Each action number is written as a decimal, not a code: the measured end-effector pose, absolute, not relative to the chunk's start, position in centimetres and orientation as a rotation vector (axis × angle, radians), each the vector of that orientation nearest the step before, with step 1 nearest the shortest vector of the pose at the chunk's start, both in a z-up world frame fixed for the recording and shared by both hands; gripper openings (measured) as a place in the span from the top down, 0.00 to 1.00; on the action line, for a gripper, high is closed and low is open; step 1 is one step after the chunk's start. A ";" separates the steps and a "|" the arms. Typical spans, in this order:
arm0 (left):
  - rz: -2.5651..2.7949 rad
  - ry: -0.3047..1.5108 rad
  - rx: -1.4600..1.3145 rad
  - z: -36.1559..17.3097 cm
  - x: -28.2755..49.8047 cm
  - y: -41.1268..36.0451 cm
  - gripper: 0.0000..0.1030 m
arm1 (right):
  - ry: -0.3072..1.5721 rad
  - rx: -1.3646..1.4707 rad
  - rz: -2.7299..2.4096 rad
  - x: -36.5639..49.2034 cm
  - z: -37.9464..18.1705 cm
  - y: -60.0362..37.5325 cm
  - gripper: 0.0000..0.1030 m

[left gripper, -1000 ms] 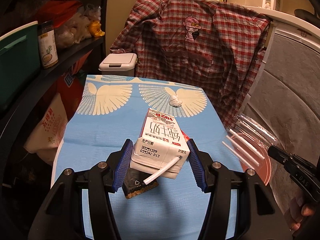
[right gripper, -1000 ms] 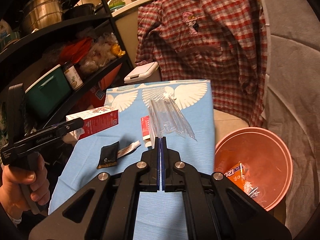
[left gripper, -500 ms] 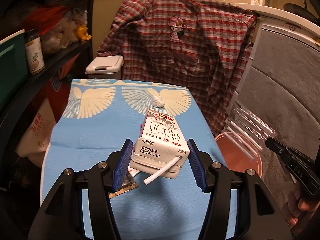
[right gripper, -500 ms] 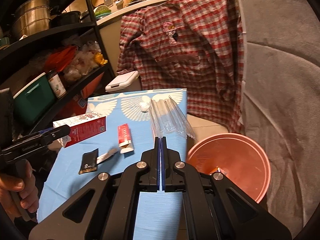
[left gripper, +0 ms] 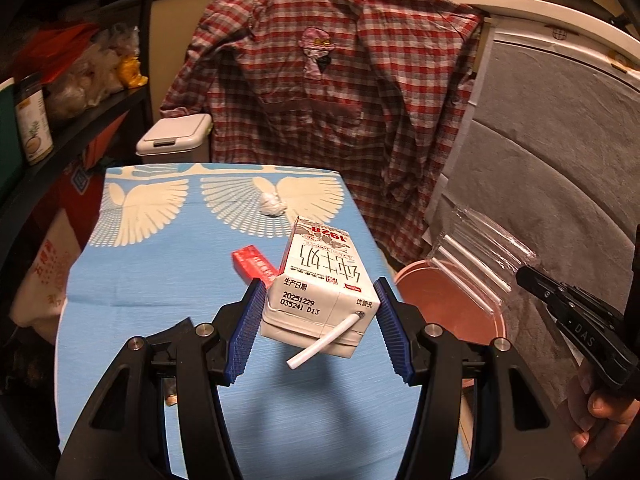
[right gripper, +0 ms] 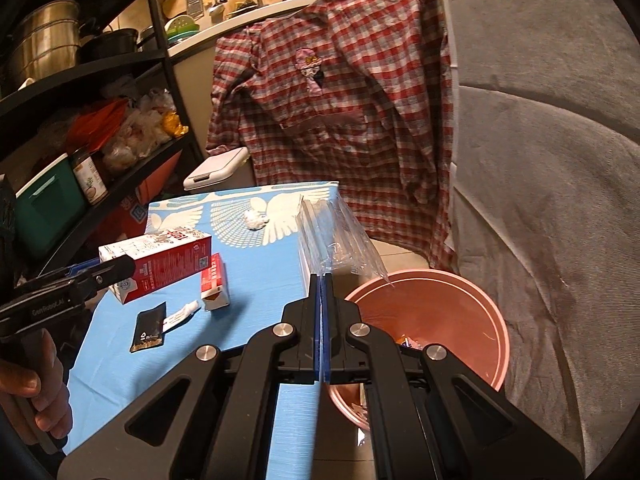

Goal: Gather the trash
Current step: 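Carry the milk carton with the left tool while the right tool carries the straw bag, then open both tools over the pink bin to drop the carton and straw bag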

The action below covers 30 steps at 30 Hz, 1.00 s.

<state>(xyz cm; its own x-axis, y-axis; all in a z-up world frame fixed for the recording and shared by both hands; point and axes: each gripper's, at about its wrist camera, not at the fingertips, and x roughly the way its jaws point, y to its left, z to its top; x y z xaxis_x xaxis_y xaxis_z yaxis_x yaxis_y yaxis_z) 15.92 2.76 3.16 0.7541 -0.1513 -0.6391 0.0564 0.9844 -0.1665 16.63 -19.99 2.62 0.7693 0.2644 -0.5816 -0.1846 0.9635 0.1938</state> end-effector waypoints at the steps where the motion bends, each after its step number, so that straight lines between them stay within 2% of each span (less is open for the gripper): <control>1: -0.117 0.708 -0.139 3.1 16.0 2.6 0.47 | 0.648 0.128 0.238 16.7 2.7 -20.2 0.99; 16: -0.224 0.736 -0.103 2.4 17.2 -2.5 0.47 | 0.672 0.152 0.136 18.0 2.6 -24.0 0.99; 30: -0.357 0.835 -0.033 -0.4 19.2 -9.6 0.47 | 0.760 0.139 0.080 19.2 0.4 -26.3 0.99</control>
<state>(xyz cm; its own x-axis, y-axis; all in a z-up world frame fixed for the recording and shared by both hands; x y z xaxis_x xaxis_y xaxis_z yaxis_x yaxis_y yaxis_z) 19.16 -9.60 -0.43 0.6149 -0.3229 -0.7195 0.2969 0.9400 -0.1680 19.17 -26.30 0.42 0.7222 0.1223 -0.6808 -0.0217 0.9878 0.1544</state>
